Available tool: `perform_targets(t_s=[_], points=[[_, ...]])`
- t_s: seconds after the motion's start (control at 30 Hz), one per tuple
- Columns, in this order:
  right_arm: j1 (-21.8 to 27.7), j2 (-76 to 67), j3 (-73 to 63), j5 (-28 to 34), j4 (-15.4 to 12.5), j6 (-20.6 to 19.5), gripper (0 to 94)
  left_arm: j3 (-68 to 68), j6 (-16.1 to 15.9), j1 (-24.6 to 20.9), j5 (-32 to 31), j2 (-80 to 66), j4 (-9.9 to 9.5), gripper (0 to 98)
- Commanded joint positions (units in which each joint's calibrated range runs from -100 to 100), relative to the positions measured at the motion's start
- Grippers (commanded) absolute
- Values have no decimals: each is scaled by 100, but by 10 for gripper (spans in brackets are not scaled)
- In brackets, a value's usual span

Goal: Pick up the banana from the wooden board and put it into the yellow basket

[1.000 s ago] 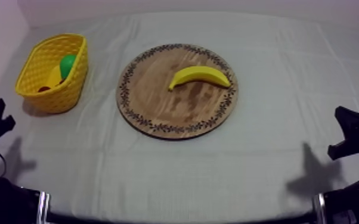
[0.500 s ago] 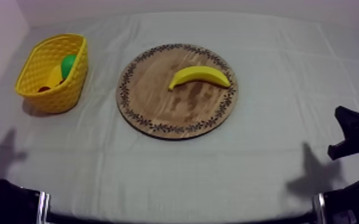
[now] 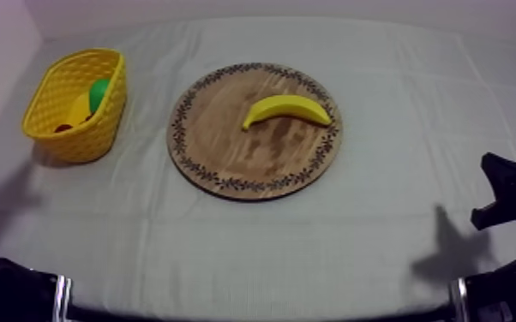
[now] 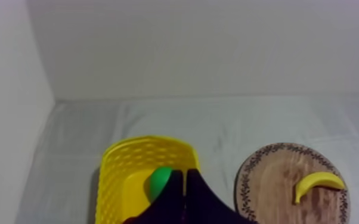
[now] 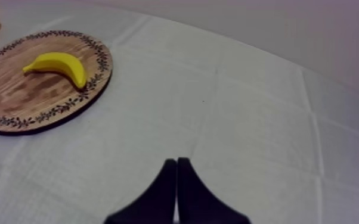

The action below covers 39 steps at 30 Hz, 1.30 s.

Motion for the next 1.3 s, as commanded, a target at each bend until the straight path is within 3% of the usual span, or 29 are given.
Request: perform_targets(t_s=[0.0,0.33,0.77,1.27], points=[[0,0,-3,-8,-2,2,3,-478,-1,258,171,302,-53,0],[0,0,-3,-8,-2,5,3,-1818,-312,959,1038,1272,13,0],[0,0,-3,-8,-2,6,3,-3104,-736,1609,1426,2556,1,0],[0,0,-3,-8,-2,6,3,-4306,-1060,2003,1557,4018,-18,0]])
